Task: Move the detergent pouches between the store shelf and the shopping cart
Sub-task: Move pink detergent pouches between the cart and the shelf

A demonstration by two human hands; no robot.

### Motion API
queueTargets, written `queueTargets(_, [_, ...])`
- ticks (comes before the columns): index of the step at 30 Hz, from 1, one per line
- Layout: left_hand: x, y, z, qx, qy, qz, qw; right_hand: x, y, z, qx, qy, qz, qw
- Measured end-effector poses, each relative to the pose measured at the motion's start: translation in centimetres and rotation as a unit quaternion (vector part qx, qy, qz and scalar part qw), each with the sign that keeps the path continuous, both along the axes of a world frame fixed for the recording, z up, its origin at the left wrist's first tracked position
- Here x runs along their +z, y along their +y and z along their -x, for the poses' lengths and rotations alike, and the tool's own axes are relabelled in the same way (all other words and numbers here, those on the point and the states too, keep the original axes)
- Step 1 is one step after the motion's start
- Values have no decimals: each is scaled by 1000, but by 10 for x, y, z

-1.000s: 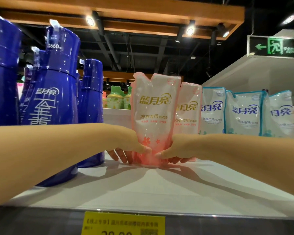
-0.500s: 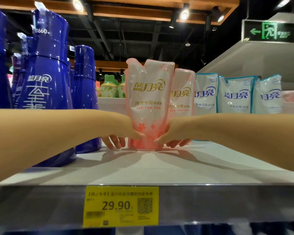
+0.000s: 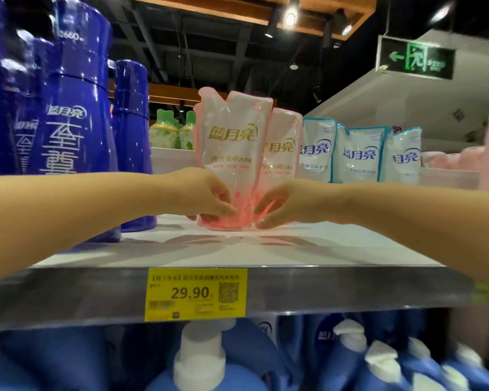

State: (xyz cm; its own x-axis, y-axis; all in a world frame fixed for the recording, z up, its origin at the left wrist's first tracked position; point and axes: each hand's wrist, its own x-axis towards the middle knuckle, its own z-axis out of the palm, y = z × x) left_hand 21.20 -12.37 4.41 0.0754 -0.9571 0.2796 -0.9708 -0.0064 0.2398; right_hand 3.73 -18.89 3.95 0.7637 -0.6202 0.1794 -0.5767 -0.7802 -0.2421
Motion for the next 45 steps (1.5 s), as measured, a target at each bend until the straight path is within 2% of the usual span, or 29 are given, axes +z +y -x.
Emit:
queueTargets(6, [9,30,33,3,17,42,999,4,28,39,-21,-69,2,997])
queueTargets(12, [11,85,133,-56,56,118,990,9,91,123,-11,-140,64,988])
queueTargets(19, [-10,109,291,-180,132,127,967,-11,144,280,-54,-208,57,975])
queueTargets(24, [-31,99,418,-281,128,122,943,-35,174,410,-157,-235,47,958])
queueTargets(27, [-49,91,496,-356,140,105,918,-53,188,487,-224,-235,75,943])
queueTargets(31, [-87,80,604,-458,165,115,866,-93,204,586,-329,-249,109,904])
queueTargets(35, [-137,56,719,-509,223,102,825,-141,211,681,-443,-258,121,850])
queueTargets(41, [-227,26,900,-567,317,11,760,-230,219,830,-636,-240,129,722])
queueTargets(45, [-289,9,992,-565,321,-62,758,-296,218,910,-726,-262,62,632])
